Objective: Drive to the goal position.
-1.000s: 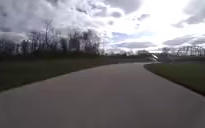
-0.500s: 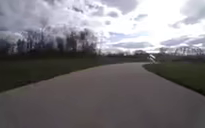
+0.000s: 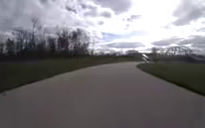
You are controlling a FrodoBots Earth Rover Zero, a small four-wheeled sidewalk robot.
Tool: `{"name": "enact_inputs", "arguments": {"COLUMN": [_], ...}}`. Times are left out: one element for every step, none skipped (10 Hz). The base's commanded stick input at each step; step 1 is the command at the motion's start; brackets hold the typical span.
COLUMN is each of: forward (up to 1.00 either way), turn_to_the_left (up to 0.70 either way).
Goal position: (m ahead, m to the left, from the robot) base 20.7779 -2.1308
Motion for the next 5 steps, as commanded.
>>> {"name": "enact_inputs", "arguments": {"forward": [0.98, 0.98, 0.98, 0.98, 0.98], "turn_to_the_left": [0.0, 0.0, 0.0, 0.0, 0.0]}}
